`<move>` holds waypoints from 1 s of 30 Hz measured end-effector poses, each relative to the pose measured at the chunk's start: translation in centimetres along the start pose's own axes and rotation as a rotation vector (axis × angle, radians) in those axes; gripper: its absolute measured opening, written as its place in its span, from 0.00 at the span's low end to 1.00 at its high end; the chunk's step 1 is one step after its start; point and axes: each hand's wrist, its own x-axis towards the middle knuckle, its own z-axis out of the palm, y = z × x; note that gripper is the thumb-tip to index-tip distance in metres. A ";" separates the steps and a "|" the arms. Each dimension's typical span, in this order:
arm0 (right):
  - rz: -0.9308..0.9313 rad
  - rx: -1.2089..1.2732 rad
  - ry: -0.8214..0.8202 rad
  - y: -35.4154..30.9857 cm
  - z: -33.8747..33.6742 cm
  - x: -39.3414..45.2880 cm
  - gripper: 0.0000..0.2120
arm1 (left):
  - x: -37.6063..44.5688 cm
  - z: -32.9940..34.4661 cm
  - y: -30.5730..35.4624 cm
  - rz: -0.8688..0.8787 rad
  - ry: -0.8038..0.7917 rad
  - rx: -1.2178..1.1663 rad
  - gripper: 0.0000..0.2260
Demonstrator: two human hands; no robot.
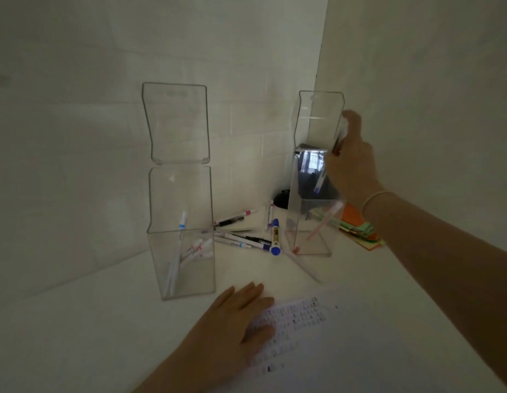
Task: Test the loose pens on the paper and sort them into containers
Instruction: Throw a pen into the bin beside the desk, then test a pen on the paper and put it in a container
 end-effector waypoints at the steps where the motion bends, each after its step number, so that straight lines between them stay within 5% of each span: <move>1: -0.010 -0.016 -0.033 0.7 0.8 -0.3 0.29 | 0.0 0.0 0.0 -0.004 -0.004 -0.008 0.35; 7: -0.092 -0.321 -0.340 2.7 3.3 -2.1 0.09 | 0.0 0.0 -0.3 0.005 0.022 -0.011 0.32; 11: -0.093 -0.294 -0.273 2.1 2.9 -1.6 0.08 | -0.1 0.1 -0.3 0.010 0.036 -0.017 0.32; 14: -0.516 -0.298 0.019 1.1 2.2 -3.2 0.04 | 0.0 0.3 -0.4 0.009 0.045 -0.015 0.32; 15: -0.650 -0.313 0.002 0.8 1.9 -4.4 0.05 | 0.0 0.4 -0.4 0.009 0.050 -0.013 0.32; 17: -0.826 -0.492 -0.299 1.0 1.9 -7.0 0.05 | 0.0 0.5 -0.4 0.012 0.058 -0.009 0.32; 19: -0.736 -0.784 -0.669 2.1 2.6 -9.3 0.08 | 0.0 0.6 -0.5 0.024 0.074 -0.007 0.31; 21: -0.564 -0.912 -0.781 3.6 3.7 -10.9 0.15 | 0.0 0.6 -0.5 0.030 0.075 -0.007 0.31; 26: -0.224 -0.797 -0.778 5.6 4.8 -11.9 0.23 | 0.0 0.6 -0.6 0.031 0.081 -0.047 0.31; 30: -0.021 -0.518 -0.635 3.1 2.5 -8.8 0.10 | -0.3 -0.3 0.1 -0.021 0.171 -0.234 0.25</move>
